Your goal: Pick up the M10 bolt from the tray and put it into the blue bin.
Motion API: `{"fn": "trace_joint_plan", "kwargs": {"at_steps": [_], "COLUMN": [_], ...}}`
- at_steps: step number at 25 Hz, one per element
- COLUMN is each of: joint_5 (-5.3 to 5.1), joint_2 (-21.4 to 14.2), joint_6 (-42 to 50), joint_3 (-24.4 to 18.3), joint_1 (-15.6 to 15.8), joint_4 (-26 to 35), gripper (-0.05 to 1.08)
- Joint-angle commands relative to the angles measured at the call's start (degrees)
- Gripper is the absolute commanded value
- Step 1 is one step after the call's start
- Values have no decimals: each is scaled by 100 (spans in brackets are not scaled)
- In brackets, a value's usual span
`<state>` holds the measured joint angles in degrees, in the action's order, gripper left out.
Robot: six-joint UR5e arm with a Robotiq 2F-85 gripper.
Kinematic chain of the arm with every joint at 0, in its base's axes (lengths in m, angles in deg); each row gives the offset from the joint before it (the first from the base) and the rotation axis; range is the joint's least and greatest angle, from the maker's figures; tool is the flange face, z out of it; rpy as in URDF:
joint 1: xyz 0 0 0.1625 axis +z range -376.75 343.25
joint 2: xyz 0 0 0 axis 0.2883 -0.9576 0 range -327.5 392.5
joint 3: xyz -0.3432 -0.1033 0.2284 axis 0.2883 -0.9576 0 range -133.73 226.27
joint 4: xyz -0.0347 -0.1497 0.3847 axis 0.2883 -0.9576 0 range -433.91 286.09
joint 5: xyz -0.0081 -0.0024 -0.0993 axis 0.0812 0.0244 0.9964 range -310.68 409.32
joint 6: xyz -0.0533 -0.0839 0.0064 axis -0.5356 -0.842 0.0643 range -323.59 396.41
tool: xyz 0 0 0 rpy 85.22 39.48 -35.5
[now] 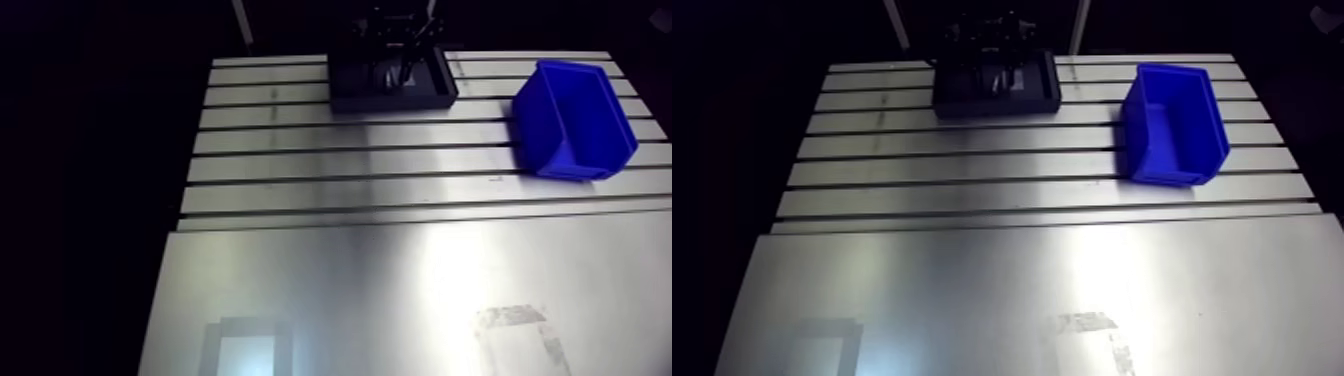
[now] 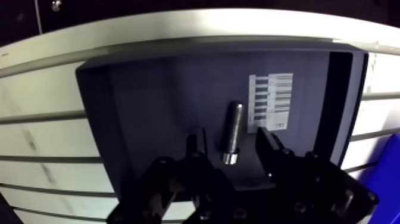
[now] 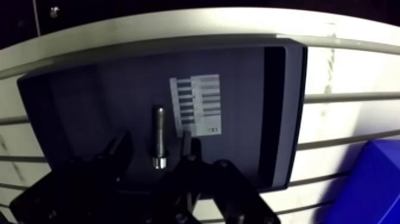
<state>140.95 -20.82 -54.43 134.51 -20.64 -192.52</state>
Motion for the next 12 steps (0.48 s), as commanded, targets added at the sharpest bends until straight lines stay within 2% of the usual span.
{"fn": "trace_joint_plan", "kwargs": {"at_steps": [1, 12], "joint_5": [0, -18], "joint_2": [12, 3], "joint_6": [0, -8], "joint_3": [4, -13], "joint_1": [-16, -43], "joint_4": [0, -9], "gripper": [47, 52]}}
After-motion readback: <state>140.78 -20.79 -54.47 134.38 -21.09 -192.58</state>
